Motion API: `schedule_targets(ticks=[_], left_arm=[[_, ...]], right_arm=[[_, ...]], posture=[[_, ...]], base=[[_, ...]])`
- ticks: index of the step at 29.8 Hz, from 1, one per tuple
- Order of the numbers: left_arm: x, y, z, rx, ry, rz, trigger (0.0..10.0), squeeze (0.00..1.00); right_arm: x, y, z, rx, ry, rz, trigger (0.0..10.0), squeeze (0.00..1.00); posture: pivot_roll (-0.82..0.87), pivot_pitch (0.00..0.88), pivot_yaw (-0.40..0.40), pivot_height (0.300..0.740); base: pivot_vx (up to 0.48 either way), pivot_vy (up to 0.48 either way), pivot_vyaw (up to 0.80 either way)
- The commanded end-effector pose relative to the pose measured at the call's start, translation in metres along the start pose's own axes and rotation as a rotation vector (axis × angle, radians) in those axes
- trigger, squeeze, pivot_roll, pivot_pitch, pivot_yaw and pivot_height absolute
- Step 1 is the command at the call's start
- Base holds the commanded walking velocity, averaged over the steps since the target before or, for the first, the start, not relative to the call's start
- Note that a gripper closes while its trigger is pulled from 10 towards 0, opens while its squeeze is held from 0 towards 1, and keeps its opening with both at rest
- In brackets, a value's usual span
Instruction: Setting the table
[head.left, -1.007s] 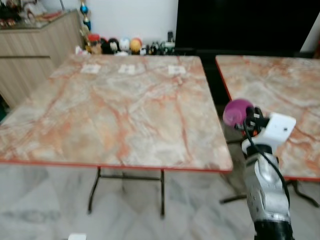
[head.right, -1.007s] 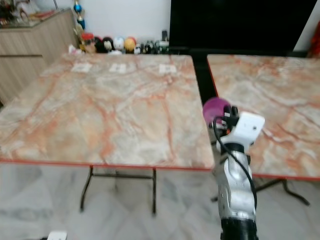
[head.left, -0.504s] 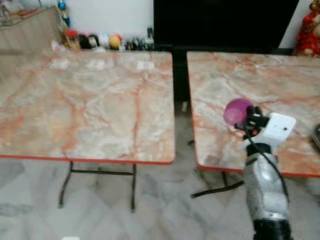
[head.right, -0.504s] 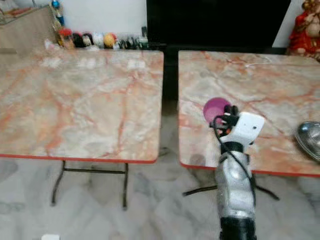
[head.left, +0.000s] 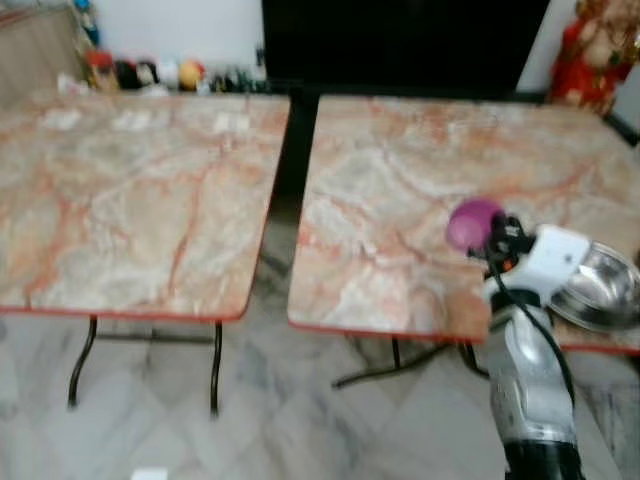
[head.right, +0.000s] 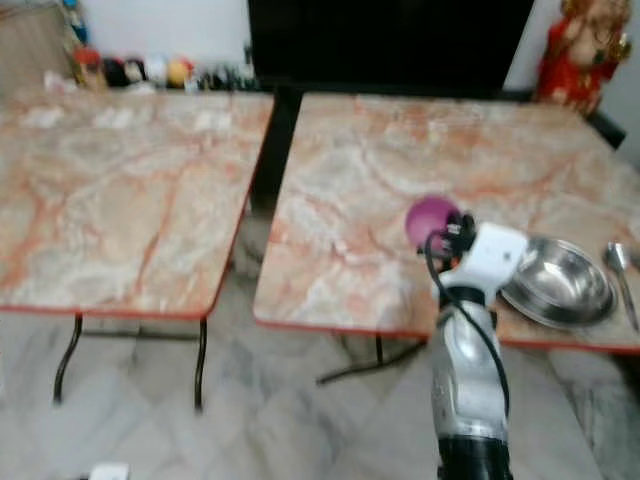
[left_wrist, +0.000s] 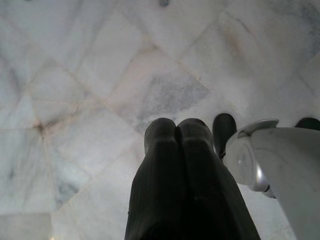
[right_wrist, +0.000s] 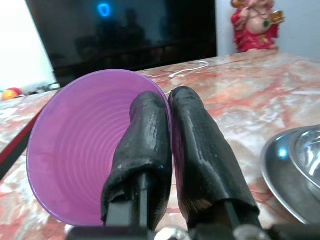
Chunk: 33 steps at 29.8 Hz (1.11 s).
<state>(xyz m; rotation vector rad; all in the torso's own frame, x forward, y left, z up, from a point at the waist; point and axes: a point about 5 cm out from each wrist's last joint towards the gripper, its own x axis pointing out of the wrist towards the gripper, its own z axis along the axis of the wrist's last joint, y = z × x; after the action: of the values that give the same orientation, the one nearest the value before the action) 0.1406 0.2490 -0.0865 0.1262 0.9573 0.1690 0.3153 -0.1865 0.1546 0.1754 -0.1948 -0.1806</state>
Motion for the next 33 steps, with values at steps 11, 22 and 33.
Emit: schedule_targets(ticks=[11, 22, 33], left_arm=[[-0.002, 0.007, -0.005, -0.002, 0.022, 0.012, 10.0, 0.00], [-0.002, 0.006, -0.007, -0.001, 0.026, 0.011, 10.0, 0.00], [-0.002, 0.005, -0.010, 0.008, 0.038, 0.015, 10.0, 0.00]], right_arm=[[0.003, -0.005, 0.002, -0.019, -0.001, -0.053, 10.0, 0.00], [0.003, -0.004, 0.002, -0.022, 0.003, -0.058, 10.0, 0.00], [0.005, -0.015, 0.020, -0.085, -0.015, -0.233, 10.0, 0.00]], posture=[[-0.02, 0.019, -0.001, 0.740], [-0.02, 0.024, -0.001, 0.740], [-0.02, 0.025, -0.004, 0.740]], base=[[0.250, 0.000, -0.22], [0.348, 0.000, 0.00], [0.027, 0.000, 0.00]])
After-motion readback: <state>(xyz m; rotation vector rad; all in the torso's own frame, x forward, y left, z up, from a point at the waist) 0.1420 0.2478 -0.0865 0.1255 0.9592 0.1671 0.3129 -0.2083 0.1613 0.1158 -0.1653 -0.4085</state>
